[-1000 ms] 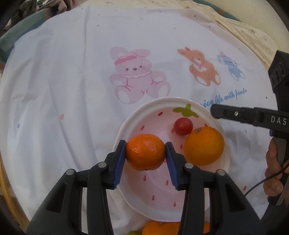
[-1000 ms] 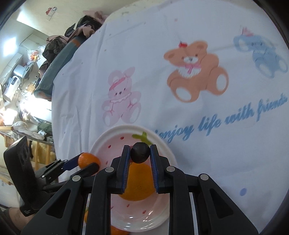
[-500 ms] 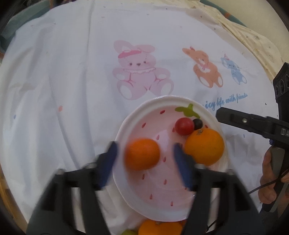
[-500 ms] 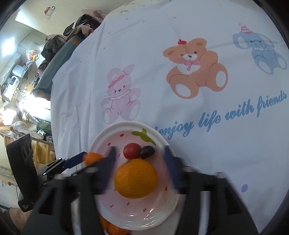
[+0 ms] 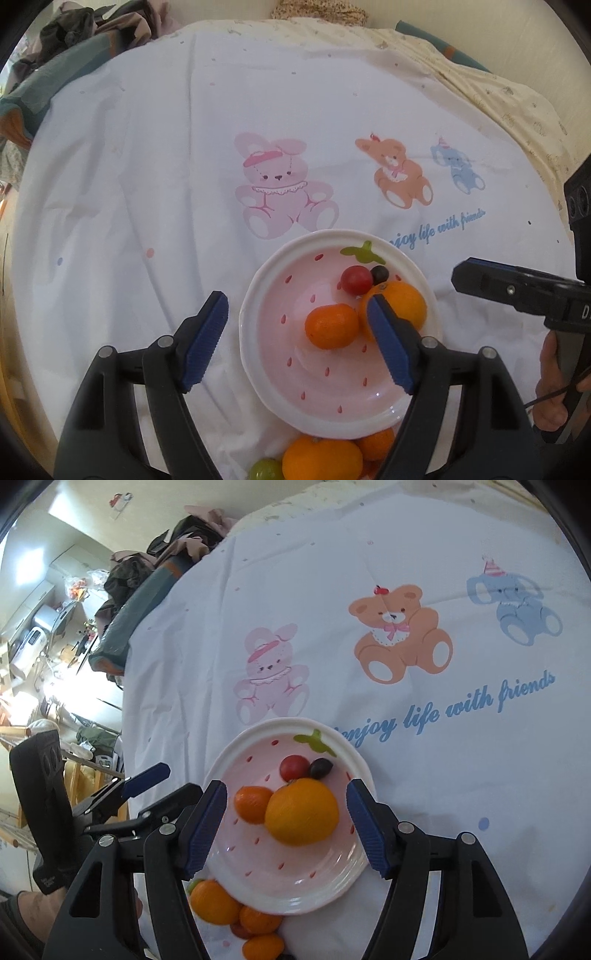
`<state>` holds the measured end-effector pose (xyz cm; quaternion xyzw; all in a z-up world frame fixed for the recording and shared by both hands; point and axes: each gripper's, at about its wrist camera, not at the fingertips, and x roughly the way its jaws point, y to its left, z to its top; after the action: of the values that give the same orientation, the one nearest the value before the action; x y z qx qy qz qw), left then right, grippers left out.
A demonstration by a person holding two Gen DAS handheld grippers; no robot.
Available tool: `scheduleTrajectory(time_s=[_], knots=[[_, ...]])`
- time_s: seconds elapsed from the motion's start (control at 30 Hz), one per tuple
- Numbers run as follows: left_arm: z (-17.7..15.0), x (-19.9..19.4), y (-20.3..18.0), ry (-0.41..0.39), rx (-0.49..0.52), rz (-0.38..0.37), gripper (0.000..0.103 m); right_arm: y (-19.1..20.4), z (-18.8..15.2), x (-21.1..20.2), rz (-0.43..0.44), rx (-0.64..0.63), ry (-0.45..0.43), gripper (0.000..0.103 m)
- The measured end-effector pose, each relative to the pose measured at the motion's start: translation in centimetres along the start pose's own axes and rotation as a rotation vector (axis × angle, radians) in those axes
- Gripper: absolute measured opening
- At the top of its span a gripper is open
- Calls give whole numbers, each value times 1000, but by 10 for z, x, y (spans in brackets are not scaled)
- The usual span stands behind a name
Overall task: Organize fruits
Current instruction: 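Open the right tool over the plate while the left tool releases the tangerine there, then raise both open tools away from the plate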
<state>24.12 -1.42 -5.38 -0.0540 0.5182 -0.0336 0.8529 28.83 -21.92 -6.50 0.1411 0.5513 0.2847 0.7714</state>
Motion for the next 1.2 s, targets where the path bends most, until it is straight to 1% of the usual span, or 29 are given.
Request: scheduleTrajectory(time_s=[0.2, 0.3, 0.37, 0.57, 0.63, 0.73, 0.8, 0.87, 0.97, 1.2], knots=[[-9, -30, -2, -37, -20, 9, 75, 12, -19, -19, -17, -33, -21, 70], [-16, -46, -8, -65, 12, 21, 75, 18, -30, -33, -19, -31, -51, 70], [-25, -58, -10, -85, 19, 34, 75, 19, -36, -41, -12, -18, -67, 70], [-48, -85, -9, -127, 36, 77, 75, 22, -63, -60, -31, 3, -93, 70], [-57, -91, -6, -130, 25, 84, 75, 24, -73, -65, -33, 8, -99, 70], [-68, -100, -2, -133, 11, 70, 75, 27, -87, -71, -29, 20, -103, 71], [-76, -105, 0, -137, 3, 62, 75, 29, -96, -74, -27, 27, -105, 77], [-84, -110, 1, -146, -2, 74, 75, 31, -105, -79, -32, 31, -115, 81], [-95, -115, 4, -146, -20, 92, 75, 31, -116, -82, -32, 48, -116, 82], [-115, -114, 7, -109, -50, 93, 75, 28, -142, -89, -47, 95, -116, 82]])
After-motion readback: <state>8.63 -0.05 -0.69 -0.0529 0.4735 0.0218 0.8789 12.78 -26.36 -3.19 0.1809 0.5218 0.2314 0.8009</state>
